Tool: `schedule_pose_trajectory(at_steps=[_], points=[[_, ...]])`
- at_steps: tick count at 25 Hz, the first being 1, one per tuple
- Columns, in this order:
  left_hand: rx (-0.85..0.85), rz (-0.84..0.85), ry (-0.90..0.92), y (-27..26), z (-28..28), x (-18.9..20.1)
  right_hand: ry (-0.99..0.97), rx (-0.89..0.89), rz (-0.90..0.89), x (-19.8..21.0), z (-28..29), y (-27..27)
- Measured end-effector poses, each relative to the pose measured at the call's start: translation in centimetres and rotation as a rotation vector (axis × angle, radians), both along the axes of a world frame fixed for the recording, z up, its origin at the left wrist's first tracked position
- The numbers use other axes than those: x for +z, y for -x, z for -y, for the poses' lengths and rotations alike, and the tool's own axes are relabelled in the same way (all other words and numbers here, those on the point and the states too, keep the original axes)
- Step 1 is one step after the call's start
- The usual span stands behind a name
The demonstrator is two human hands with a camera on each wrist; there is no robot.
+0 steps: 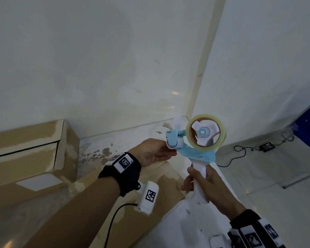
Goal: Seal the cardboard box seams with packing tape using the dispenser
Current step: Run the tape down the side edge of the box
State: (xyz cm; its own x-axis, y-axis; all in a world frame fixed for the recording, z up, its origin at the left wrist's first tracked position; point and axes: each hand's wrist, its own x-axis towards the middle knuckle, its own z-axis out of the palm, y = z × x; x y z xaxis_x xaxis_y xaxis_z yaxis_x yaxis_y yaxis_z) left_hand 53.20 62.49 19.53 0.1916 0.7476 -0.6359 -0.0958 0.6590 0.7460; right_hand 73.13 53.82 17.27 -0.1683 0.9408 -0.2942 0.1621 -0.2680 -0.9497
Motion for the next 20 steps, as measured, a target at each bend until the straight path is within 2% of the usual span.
schedule_pose_trajectory(at_steps=[3,9,13,17,20], points=[[0.047,0.014,0.061,0.8,-0.6,0.4,-0.040,0.044,0.081,-0.3,-0.8,0.1],[-0.072,-0.101,0.065,2.5,-1.1,1.0,-0.086,0.116,0.141,-0.3,-1.3,0.3],[-0.167,-0.113,0.167,2.8,-0.4,0.7,-0.079,0.107,0.117,-0.3,-2.0,0.2],[-0.083,-0.046,0.127,2.4,-0.7,0.4,-0.081,0.123,0.093,0.0,-2.3,-0.1],[-0.090,-0.183,0.064,2.2,-1.4,0.4,-0.099,0.162,0.143,-0.1,-2.1,-0.1]])
